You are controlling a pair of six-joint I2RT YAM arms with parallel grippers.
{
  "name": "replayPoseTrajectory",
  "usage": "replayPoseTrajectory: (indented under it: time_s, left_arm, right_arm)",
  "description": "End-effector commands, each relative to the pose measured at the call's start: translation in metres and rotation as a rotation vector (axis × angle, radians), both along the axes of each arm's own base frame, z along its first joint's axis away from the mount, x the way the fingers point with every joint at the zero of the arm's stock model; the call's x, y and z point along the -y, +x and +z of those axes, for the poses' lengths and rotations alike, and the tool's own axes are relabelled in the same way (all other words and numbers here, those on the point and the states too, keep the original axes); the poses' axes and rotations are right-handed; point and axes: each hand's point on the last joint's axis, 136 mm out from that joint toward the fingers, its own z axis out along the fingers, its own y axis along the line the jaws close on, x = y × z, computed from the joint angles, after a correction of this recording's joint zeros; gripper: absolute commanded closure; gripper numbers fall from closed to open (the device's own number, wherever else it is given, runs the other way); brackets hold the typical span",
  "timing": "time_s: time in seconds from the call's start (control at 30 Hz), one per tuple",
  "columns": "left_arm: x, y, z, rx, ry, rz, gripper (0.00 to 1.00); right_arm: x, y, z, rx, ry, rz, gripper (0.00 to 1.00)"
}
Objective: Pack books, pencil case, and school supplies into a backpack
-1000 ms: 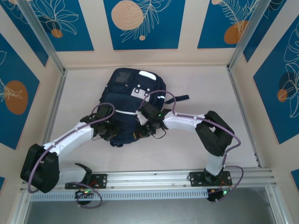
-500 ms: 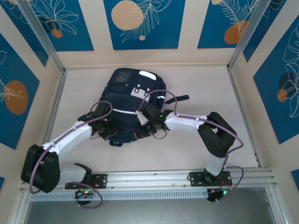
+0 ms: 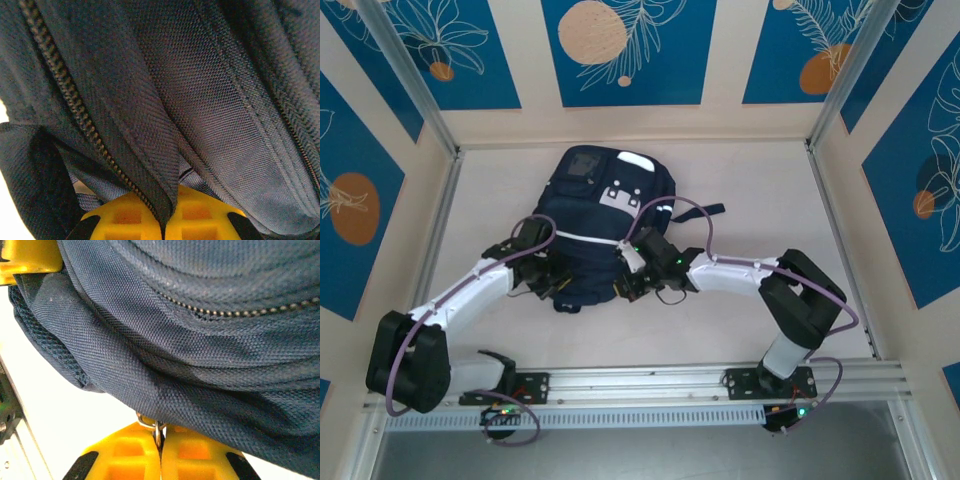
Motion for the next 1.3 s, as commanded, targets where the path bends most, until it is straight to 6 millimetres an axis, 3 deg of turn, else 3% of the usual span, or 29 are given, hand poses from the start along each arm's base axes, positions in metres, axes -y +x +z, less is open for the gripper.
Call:
replayPoseTrajectory:
  time_s: [0.0, 0.17, 0.33, 0.4, 0.53, 0.63, 0.87, 1.03, 1.17, 1.27]
  left_arm:
    - [-0.045, 0.000, -0.008, -0.004, 0.166, 0.075, 0.95]
    - [-0.051, 0.001, -0.004, 0.003, 0.162, 0.093, 0.95]
    - [-0.054, 0.012, 0.024, 0.078, 0.175, 0.081, 0.93]
    - [-0.046, 0.016, 0.032, 0.102, 0.139, 0.055, 0.85]
    - [-0.023, 0.018, 0.046, 0.123, 0.106, -0.050, 0.53]
    - [-0.008, 0.016, 0.053, 0.126, 0.140, -0.121, 0.42]
    - [0.033, -0.017, 0.042, -0.028, 0.011, -0.088, 0.38]
    - [0.037, -0.038, 0.034, -0.109, -0.050, 0.066, 0.31]
    - [0.029, -0.033, 0.033, -0.085, -0.029, 0.142, 0.21]
    - [0.028, -0.021, 0.027, -0.065, -0.005, 0.165, 0.21]
  right_arm:
    - [0.044, 0.024, -0.015, 0.074, -0.118, -0.109, 0.98]
    - [0.053, 0.035, -0.018, 0.085, -0.105, -0.144, 0.97]
    - [0.030, 0.023, -0.011, 0.070, -0.034, -0.019, 1.00]
    - [0.023, 0.021, -0.012, 0.066, -0.055, 0.020, 1.00]
    - [0.007, 0.018, -0.013, 0.043, -0.078, 0.074, 1.00]
    - [0.000, 0.018, -0.012, 0.040, -0.070, 0.089, 1.00]
    - [-0.006, 0.020, -0.011, 0.039, -0.060, 0.086, 1.00]
    - [-0.008, 0.018, -0.008, 0.047, -0.056, 0.092, 1.00]
    - [-0.010, 0.016, -0.007, 0.051, -0.048, 0.101, 1.00]
    - [-0.014, 0.012, -0.006, 0.056, -0.042, 0.119, 1.00]
